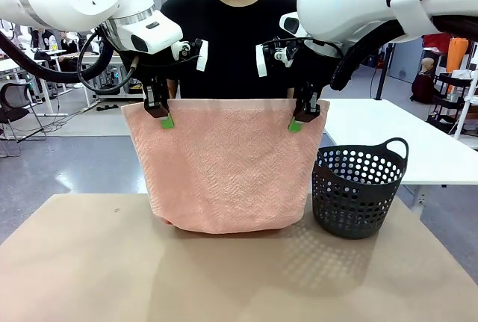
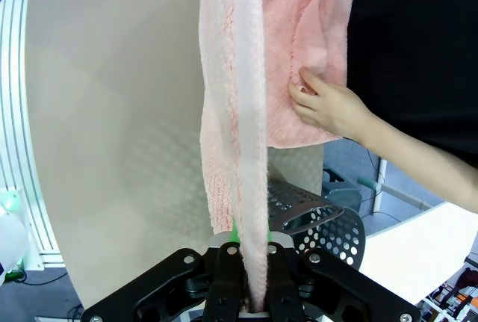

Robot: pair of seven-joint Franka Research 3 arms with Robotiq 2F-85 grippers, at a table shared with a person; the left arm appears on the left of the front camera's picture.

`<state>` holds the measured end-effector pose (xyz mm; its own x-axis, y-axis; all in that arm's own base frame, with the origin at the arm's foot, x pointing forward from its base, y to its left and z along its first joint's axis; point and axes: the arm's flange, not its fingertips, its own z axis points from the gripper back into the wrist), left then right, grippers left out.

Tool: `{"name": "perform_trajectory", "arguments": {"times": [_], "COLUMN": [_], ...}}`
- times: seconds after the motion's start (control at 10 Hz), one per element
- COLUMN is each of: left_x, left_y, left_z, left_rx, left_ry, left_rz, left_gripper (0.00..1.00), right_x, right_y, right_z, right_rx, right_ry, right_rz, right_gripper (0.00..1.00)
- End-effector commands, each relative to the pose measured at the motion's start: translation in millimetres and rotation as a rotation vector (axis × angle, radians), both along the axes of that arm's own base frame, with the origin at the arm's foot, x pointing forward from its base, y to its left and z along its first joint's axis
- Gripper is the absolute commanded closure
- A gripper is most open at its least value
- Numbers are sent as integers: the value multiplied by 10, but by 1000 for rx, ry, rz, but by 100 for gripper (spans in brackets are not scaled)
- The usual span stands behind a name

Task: Fold the towel.
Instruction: Release the end of the 100 cm Hotel Towel you were holding and grab the top end of the folded side.

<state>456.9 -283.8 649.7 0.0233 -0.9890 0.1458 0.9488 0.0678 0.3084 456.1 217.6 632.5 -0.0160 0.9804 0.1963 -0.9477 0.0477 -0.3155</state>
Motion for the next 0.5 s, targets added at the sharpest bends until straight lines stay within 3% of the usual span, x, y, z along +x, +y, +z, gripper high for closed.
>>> {"name": "perform_trajectory", "arguments": {"times": [0.0, 0.4], "left_x": [-1, -1], "left_y": [9, 9], "left_z": [9, 9], "left_rx": [-1, -1], "left_ry": [-1, -1], "left_rz": [1, 1], "left_gripper": [100, 100], "right_x": [0, 0], "right_y": [-2, -2], "right_z": [3, 3], "right_rx": [-2, -2], "right_ry": [-2, -2], "right_rz": [1, 1], "right_gripper": [100, 100]}}
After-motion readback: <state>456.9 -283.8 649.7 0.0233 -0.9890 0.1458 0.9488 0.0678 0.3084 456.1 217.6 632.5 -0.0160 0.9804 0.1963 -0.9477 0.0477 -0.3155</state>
